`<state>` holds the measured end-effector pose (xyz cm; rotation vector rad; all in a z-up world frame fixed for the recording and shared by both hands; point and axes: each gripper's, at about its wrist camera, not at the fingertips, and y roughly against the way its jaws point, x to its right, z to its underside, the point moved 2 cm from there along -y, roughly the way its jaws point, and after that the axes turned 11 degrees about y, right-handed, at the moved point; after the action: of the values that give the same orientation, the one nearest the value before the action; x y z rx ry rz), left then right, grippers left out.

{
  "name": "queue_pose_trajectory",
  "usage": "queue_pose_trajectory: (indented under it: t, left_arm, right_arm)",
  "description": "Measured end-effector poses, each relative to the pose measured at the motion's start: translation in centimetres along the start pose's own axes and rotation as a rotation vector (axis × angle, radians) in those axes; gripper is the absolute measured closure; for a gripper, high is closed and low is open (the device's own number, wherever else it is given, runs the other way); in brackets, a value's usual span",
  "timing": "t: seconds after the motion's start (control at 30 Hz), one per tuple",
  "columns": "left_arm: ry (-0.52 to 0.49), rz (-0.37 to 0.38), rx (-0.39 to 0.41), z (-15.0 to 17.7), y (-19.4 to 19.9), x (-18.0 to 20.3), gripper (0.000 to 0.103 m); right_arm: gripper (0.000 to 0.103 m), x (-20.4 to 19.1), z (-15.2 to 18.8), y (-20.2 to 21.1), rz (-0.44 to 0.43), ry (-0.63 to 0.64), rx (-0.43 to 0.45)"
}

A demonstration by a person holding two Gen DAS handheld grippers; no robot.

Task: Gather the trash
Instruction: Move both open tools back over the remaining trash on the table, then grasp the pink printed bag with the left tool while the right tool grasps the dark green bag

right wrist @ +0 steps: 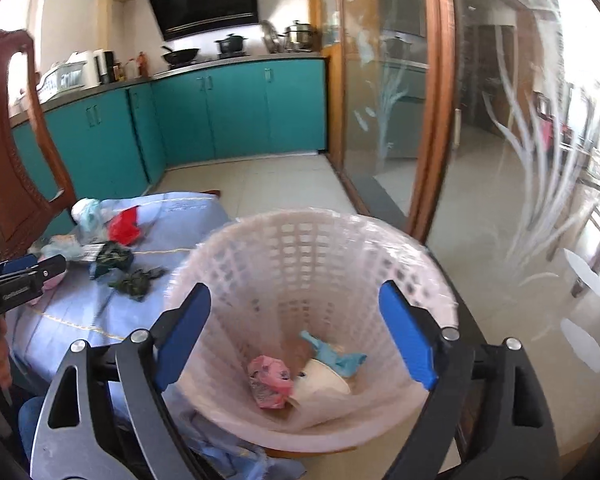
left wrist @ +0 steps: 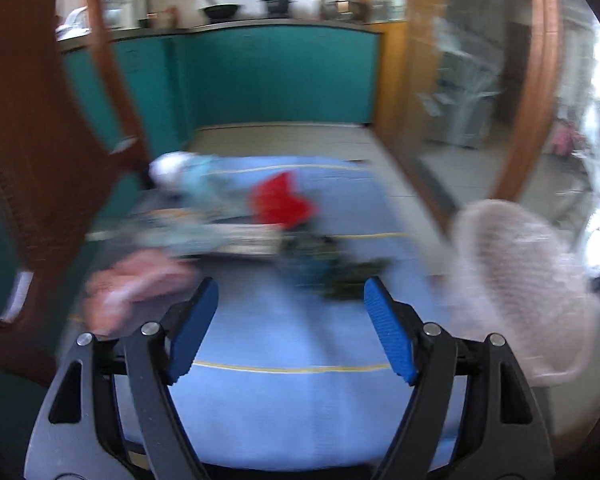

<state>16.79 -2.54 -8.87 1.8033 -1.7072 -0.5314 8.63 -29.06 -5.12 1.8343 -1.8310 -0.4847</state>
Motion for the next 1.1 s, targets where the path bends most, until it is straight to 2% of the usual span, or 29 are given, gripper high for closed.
queue_pose_trajectory:
  t: [0.07,0.17,0.23,0.3,0.37,0.47,0.6,0.73,0.8,0.83,0.87,0.97,1.1]
  left_arm:
    - [0.016,-0.103,-0.004,-0.8,-1.9,-4.2,0.027]
    - [0.02,-0.166,-0.07,-1.3,-4.4,-8.0,0.027]
    - [-0.011,-0.198,-0.121,-1.4,-6.2,-9.5,0.027]
    - [-0.024,-0.226,-0.139,-1.5,-7.3,-10.6,0.027]
    - [-0.005,-0.213,-0.15,-1.4,-7.7,-11.0,0.026]
    - [0.029,-0.155,-0.168,-1.0,-8.1,-11.6,0.025]
    - [-0.011,-0.144,-0.17,-0.8,-8.6,-11.3,0.025]
    - [-0.018,-0.099,-0.182,-0.5,-8.8,-11.1,0.025]
    - [-0.044,-0.122,-0.179,-0.4,-9.0,-11.0,0.039]
    - [-0.054,-0.137,-0.176,-0.4,-9.2,-11.1,0.043]
    - [-0.06,-0.149,-0.174,-0.3,-9.2,-11.1,0.054]
    - [-0.047,-0.151,-0.172,-0.2,-8.8,-11.6,0.076]
    - [-0.061,-0.155,-0.172,0.3,-8.4,-11.7,0.088]
  right_arm:
    - [0.018,-1.5,-0.7,-0.3,-0.029,0.03,0.006]
    - [0.018,-4.4,-2.1,-1.1,-0.099,0.069,0.016]
    - [0.018,-6.6,-3.5,-2.5,-0.166,0.078,0.019]
    - [0.018,-9.1,-4.9,-4.4,-0.224,0.088,0.011]
    - [0.018,-11.7,-6.0,-6.7,-0.293,0.092,-0.021]
    - [0.018,-16.0,-7.0,-11.1,-0.379,0.1,-0.099]
    - [0.018,-20.3,-7.0,-16.8,-0.371,0.114,-0.206]
    - [0.019,-21.8,-6.0,-20.0,-0.376,0.096,-0.293]
    - [0.022,-22.1,-5.5,-20.4,-0.38,0.096,-0.305]
    - [0.031,-22.2,-5.3,-20.3,-0.381,0.099,-0.309]
    - [0.038,-22.2,-5.1,-20.2,-0.386,0.099,-0.312]
    - [0.041,-22.1,-4.7,-19.4,-0.393,0.103,-0.3]
    - [0.041,-21.8,-4.3,-17.8,-0.389,0.113,-0.281]
